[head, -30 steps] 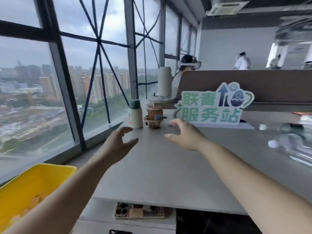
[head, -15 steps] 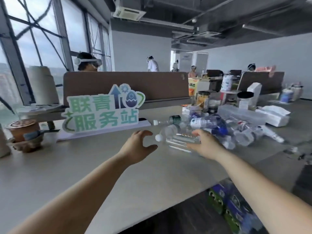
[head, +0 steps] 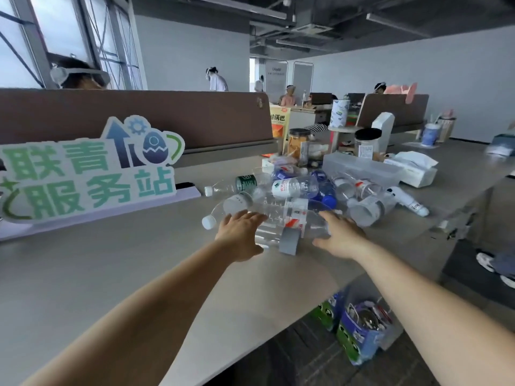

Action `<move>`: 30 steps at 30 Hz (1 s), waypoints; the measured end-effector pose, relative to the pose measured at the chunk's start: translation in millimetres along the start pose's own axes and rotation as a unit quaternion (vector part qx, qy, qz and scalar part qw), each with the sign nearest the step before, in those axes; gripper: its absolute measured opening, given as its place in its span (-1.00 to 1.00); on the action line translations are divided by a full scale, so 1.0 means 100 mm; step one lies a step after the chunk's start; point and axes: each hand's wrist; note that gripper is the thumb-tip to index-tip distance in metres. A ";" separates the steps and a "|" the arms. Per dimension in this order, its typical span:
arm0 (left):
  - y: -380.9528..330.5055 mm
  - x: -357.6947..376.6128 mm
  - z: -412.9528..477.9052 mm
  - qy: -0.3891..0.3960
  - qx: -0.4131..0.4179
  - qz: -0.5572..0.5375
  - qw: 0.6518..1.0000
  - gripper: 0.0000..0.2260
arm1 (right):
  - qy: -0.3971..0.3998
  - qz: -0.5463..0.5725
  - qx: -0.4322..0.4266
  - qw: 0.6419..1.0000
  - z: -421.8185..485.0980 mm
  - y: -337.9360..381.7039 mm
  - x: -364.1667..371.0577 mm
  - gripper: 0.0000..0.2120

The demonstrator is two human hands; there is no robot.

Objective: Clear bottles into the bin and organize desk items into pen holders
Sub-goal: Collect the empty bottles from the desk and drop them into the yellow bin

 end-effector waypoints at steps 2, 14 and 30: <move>0.02 0.04 0.03 -0.002 -0.004 0.016 1.000 -0.33 | 0.007 -0.018 -0.006 1.000 0.04 0.00 0.05 -0.23; 0.15 0.00 -0.20 -0.002 0.023 0.060 0.998 -0.37 | -0.032 0.002 -0.010 0.999 0.01 0.01 0.24 -0.45; 1.63 -1.33 -3.69 -0.253 -0.279 -0.015 0.926 -0.46 | -0.151 0.260 -0.340 0.891 -1.35 2.60 0.10 -0.63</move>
Point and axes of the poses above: each hand's wrist, its own z-axis towards the middle knuckle, its own x-axis out of the palm, y = z × x, and after that the axes turned 4 degrees about x, right-handed
